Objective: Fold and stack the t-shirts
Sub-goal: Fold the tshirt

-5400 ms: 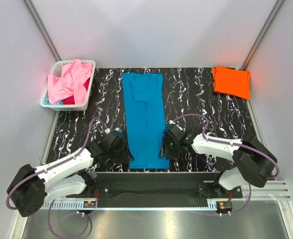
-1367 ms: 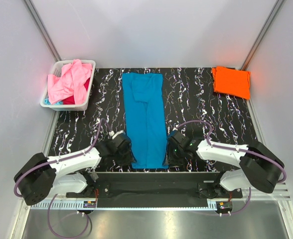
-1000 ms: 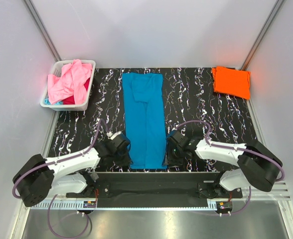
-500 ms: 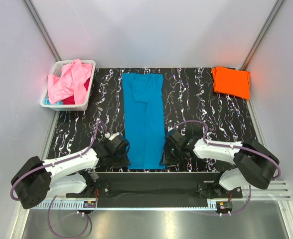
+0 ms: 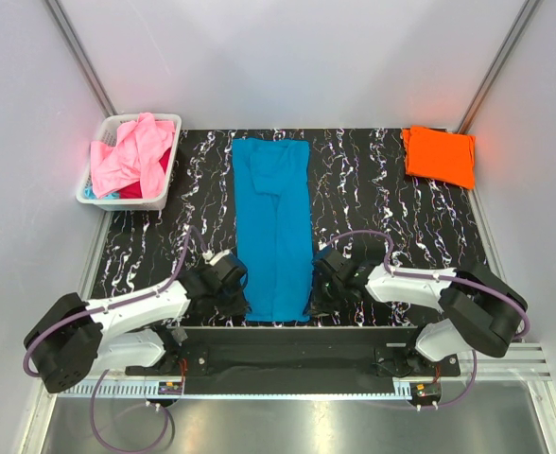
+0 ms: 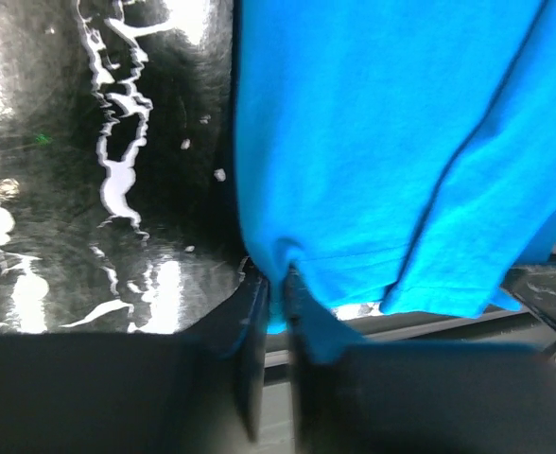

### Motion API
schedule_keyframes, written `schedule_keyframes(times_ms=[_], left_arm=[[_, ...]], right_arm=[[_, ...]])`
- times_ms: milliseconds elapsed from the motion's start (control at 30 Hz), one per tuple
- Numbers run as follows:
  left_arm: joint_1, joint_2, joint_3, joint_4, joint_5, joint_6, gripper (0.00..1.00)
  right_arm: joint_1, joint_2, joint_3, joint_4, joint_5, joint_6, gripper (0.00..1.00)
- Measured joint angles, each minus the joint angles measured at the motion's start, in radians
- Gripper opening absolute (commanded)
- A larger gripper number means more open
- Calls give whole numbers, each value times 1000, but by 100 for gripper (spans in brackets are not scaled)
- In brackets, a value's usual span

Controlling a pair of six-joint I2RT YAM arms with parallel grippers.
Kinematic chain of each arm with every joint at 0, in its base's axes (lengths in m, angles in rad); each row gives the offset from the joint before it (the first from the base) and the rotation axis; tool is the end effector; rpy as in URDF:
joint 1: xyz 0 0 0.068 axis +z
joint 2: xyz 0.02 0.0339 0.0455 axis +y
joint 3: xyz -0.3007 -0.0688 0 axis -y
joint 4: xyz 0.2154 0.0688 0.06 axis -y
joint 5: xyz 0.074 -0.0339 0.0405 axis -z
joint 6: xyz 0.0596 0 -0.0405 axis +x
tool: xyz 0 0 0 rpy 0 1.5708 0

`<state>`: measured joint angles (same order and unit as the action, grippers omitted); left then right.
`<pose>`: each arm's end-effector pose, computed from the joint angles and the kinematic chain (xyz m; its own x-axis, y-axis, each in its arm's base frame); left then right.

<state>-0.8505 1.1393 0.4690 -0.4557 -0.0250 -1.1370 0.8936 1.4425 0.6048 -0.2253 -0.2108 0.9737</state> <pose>0.1052 -0.1176 0.1793 -0.9256 -0.3205 -0.2013 -0.2274 0.8962 -0.3809 0.1373 0.1906 0.1762 -0.9908 0.0583 -0.1222 -0.0115 0.8631 0.5049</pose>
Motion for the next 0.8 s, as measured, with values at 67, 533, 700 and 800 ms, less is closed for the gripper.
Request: schedule_keyframes(times_ms=[67, 533, 700, 800], left_arm=[[0, 0, 0, 8, 2, 3, 0], [0, -72, 0, -88, -20, 2, 0], [0, -143, 0, -124, -29, 2, 0], [0, -156, 0, -134, -29, 2, 0]], right_arm=[[1, 0, -5, 0, 3, 6, 0], [2, -57, -5, -76, 38, 7, 0], [3, -104, 1, -111, 53, 2, 0], [3, -109, 11, -121, 58, -1, 0]])
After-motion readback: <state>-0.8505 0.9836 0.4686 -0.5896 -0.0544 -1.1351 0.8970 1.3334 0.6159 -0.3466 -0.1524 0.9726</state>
